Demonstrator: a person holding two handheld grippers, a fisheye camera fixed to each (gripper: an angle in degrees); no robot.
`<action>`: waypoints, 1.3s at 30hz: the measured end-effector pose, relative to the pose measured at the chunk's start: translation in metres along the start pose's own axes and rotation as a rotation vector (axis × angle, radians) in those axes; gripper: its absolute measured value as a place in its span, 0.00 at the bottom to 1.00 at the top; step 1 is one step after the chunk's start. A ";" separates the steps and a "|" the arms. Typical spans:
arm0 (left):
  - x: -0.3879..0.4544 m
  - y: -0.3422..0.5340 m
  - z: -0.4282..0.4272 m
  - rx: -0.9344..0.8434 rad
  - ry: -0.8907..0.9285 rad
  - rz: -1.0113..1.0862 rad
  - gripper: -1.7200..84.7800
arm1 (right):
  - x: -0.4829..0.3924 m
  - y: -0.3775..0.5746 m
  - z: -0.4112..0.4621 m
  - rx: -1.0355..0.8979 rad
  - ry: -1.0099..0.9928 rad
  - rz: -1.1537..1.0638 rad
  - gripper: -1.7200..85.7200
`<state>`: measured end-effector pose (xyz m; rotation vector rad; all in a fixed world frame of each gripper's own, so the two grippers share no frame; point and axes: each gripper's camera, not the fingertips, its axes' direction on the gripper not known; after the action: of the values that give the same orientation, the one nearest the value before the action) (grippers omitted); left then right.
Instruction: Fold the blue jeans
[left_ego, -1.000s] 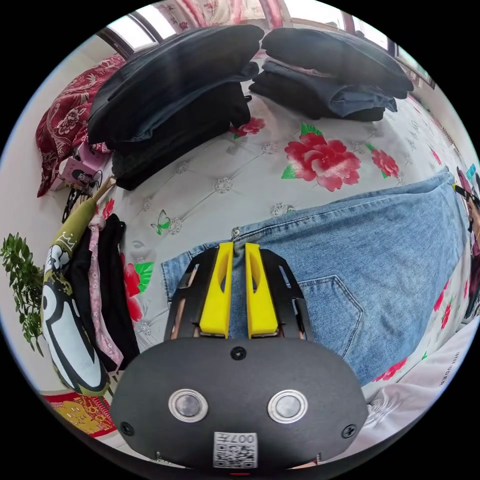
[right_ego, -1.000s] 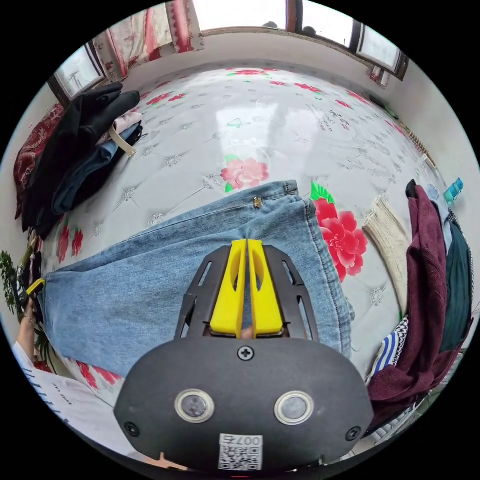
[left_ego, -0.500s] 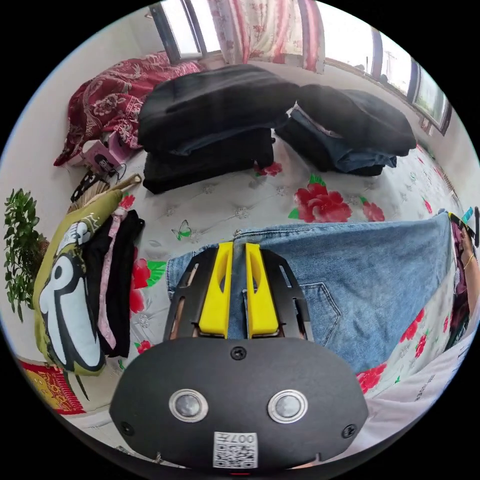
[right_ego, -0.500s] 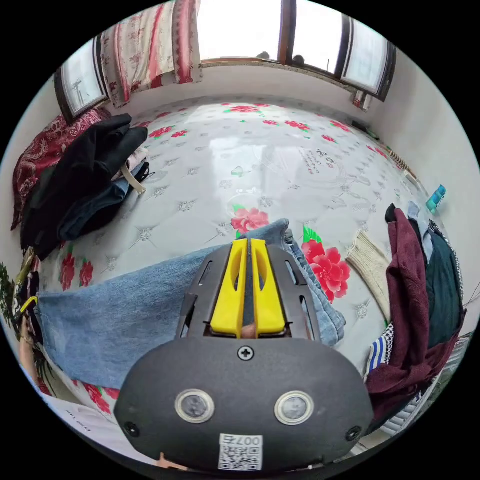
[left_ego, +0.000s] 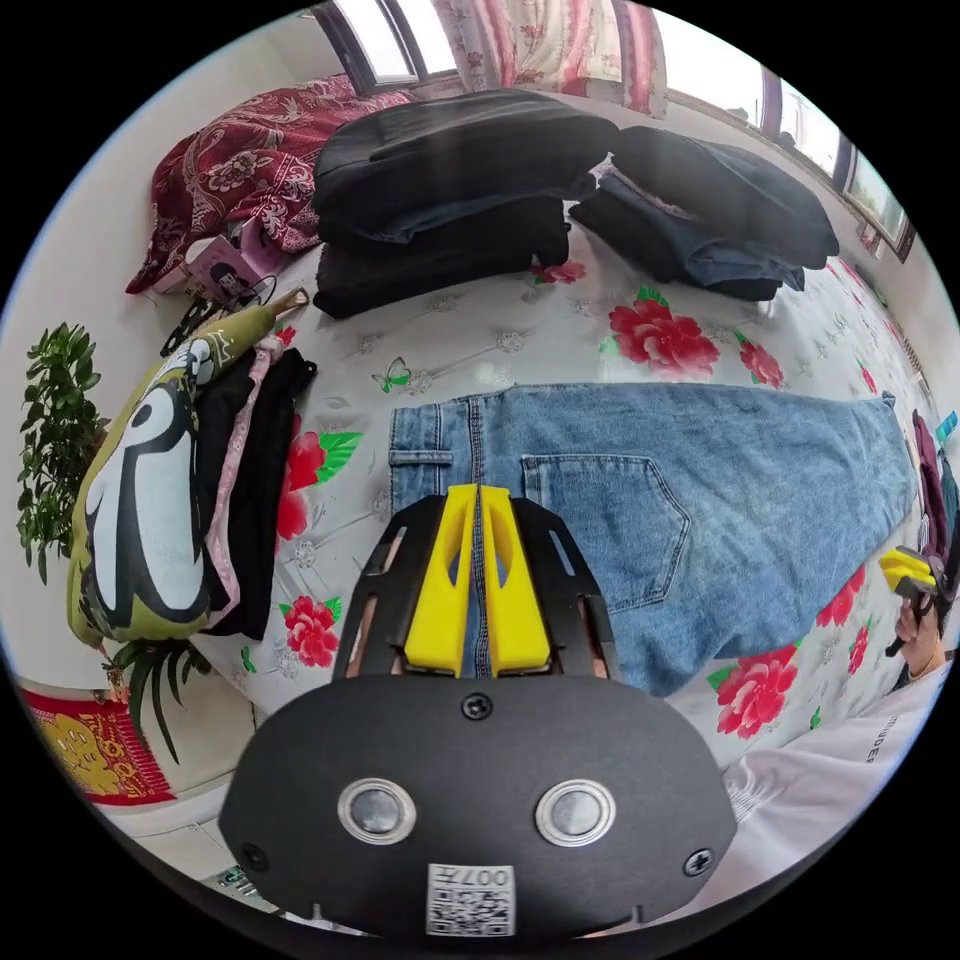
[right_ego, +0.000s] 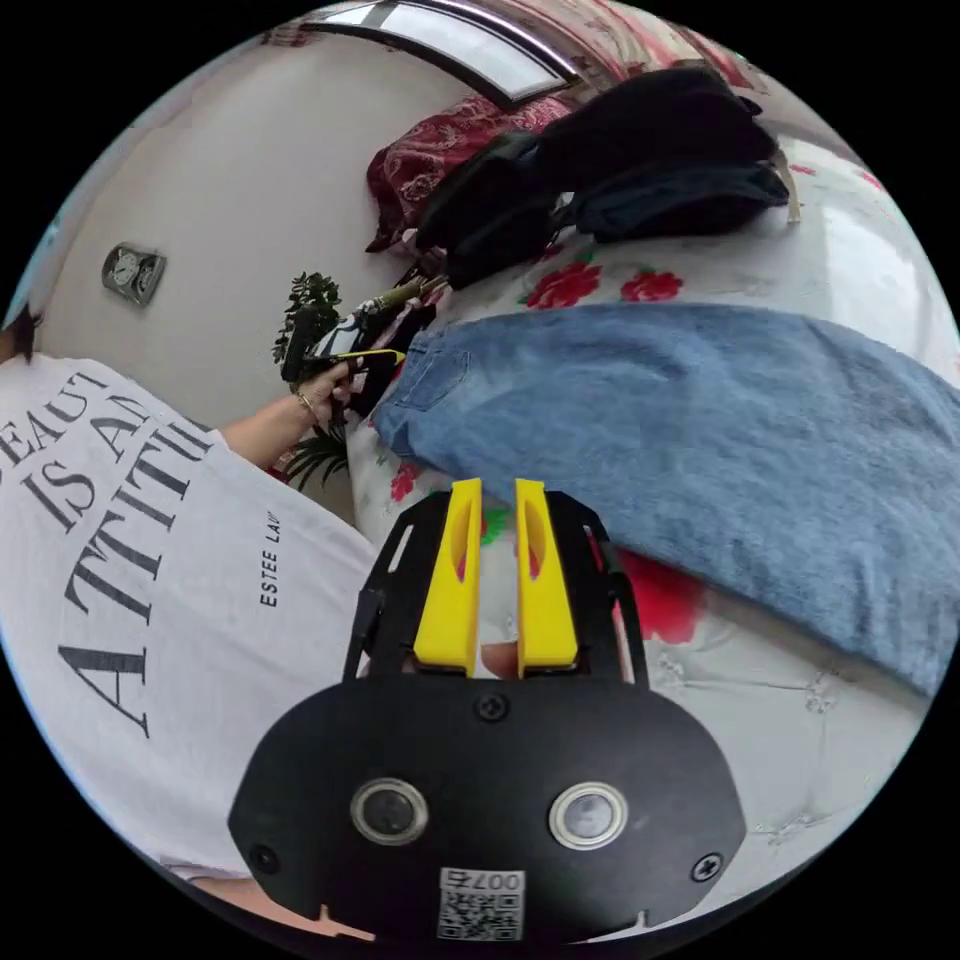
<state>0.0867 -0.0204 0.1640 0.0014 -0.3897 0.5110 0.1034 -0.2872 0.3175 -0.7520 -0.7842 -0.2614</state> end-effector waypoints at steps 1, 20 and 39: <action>0.000 0.008 0.003 -0.022 0.008 0.005 0.01 | -0.012 0.001 0.030 -0.063 -0.049 -0.042 0.07; -0.013 0.017 0.041 -0.111 -0.026 0.082 0.01 | -0.045 -0.054 0.042 0.046 0.263 -0.208 0.10; -0.039 0.023 0.050 -0.121 -0.004 0.055 0.01 | -0.036 -0.038 0.099 -0.248 0.284 -0.213 0.03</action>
<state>0.0265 -0.0231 0.1938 -0.1254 -0.4245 0.5413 0.0067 -0.2475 0.3581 -0.8427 -0.5662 -0.6520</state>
